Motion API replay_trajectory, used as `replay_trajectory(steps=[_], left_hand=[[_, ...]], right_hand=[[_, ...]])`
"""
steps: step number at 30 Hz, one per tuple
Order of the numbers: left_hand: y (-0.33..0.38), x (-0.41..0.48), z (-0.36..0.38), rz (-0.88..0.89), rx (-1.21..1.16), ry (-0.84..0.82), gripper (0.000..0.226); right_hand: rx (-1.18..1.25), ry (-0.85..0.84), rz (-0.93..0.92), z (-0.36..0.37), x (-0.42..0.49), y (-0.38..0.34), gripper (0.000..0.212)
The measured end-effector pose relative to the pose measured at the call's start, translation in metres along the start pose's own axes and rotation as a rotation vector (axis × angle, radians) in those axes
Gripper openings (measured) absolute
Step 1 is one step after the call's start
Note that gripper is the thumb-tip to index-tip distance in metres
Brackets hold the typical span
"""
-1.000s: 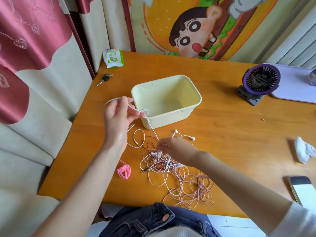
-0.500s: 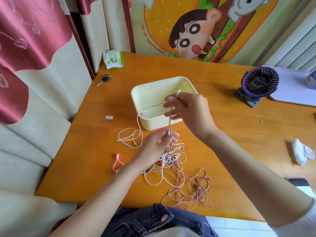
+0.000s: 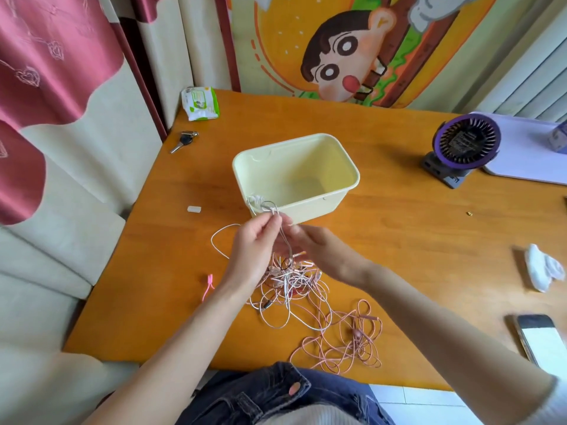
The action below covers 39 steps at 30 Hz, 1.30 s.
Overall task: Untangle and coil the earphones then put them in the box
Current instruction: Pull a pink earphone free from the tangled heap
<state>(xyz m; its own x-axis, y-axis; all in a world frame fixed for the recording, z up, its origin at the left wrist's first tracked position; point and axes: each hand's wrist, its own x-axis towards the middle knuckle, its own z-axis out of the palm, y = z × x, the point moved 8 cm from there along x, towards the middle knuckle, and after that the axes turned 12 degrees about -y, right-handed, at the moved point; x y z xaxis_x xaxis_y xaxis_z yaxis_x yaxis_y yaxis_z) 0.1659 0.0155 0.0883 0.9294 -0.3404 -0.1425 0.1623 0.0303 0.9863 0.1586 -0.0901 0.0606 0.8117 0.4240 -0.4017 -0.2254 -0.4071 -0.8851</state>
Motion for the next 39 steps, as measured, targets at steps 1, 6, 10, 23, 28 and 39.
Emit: replay_trajectory(steps=[1, 6, 10, 23, 28, 39], left_hand=[[0.002, 0.000, -0.003, -0.008, -0.017, 0.033, 0.026], [0.007, -0.001, -0.006, 0.043, -0.002, 0.086, 0.027], [0.006, -0.001, -0.007, 0.071, -0.025, 0.117, 0.027], [-0.056, -0.011, 0.018, -0.208, 0.107, -0.157, 0.009], [-0.064, -0.011, 0.013, -0.219, 0.323, -0.164, 0.006], [-0.073, -0.004, -0.007, -0.218, 0.519, 0.028, 0.007]], right_hand=[[-0.050, -0.031, -0.017, 0.008, -0.001, 0.004, 0.038], [-0.312, 0.085, -0.116, 0.008, -0.004, 0.002, 0.016], [-0.461, 0.116, -0.031, 0.003, -0.001, 0.014, 0.021], [-0.166, 0.226, -0.001, -0.012, -0.012, 0.020, 0.029], [-0.260, 0.360, 0.000, -0.022, -0.017, 0.020, 0.016], [-0.012, 0.475, 0.010, -0.022, -0.027, 0.029, 0.016]])
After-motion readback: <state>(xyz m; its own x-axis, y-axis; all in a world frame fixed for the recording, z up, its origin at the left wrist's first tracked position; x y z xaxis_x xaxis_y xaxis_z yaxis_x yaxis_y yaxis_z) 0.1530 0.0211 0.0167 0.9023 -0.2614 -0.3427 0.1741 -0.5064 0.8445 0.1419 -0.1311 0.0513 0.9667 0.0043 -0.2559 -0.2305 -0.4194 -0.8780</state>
